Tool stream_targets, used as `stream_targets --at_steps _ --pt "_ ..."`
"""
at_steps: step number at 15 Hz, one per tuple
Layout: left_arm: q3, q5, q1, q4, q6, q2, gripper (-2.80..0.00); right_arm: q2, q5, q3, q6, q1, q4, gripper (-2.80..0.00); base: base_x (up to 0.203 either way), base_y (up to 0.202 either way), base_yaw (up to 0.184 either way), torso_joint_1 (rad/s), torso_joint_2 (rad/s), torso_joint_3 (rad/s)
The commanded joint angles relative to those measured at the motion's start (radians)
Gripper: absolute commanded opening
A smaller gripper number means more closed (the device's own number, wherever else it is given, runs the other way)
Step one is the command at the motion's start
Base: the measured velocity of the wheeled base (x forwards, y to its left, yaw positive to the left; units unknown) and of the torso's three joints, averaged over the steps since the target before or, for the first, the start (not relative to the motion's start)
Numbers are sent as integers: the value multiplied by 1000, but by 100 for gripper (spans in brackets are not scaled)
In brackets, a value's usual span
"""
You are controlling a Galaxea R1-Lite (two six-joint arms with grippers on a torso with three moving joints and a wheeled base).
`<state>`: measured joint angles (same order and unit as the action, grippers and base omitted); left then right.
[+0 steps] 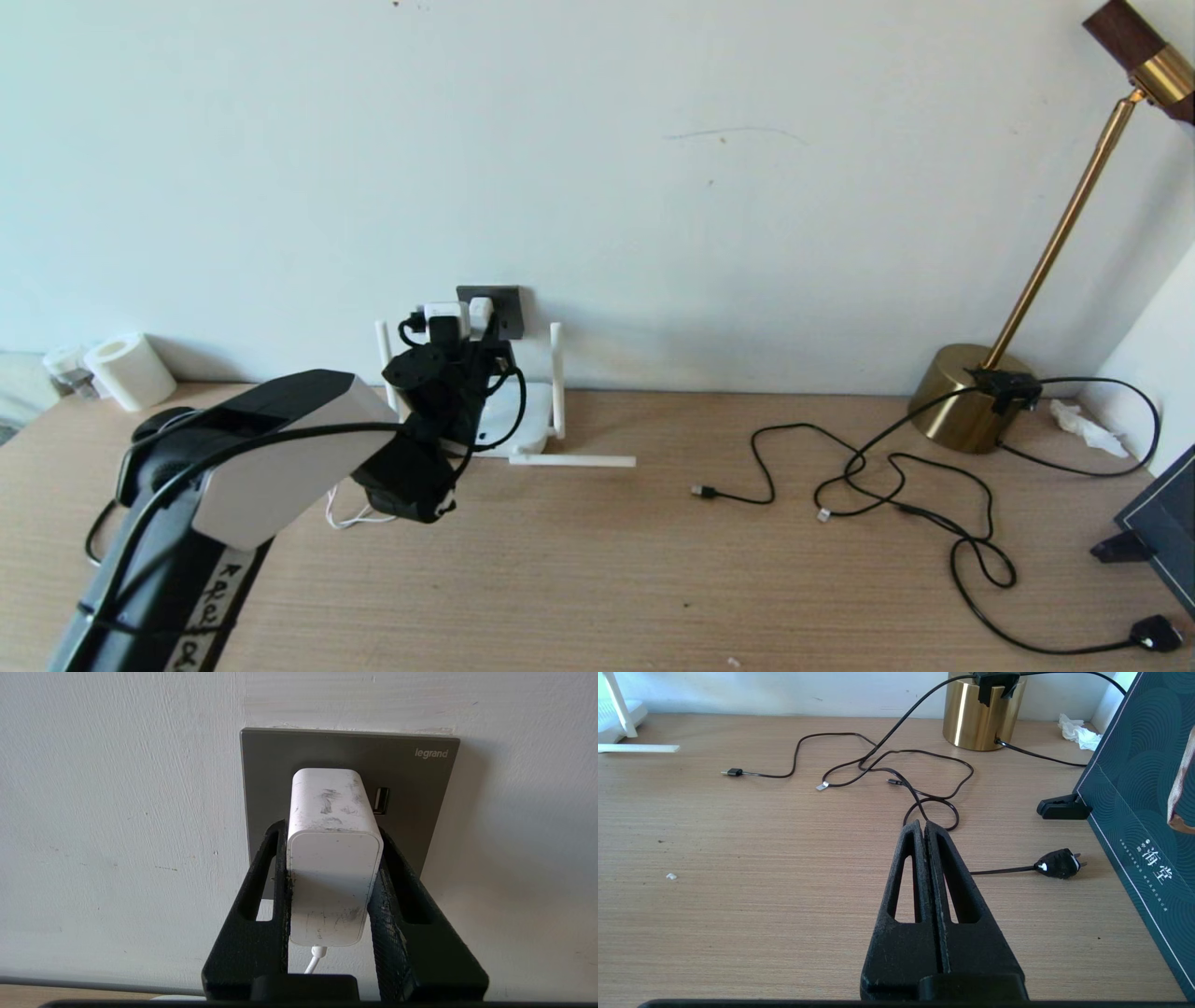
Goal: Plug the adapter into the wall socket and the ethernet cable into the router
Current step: Plug plug into socket
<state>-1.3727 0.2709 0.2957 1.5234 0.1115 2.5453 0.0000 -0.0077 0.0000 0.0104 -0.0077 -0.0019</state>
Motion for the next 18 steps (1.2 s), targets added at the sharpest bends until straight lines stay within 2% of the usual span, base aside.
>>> stream_targets --at_steps 1,18 --pt "1 2 0 7 0 6 -280 2 0 0 0 0 -1 -280 0 0 0 0 0 0" --pt "-34 4 -1 7 2 13 -280 1 0 0 0 0 -1 -280 0 0 0 0 0 0"
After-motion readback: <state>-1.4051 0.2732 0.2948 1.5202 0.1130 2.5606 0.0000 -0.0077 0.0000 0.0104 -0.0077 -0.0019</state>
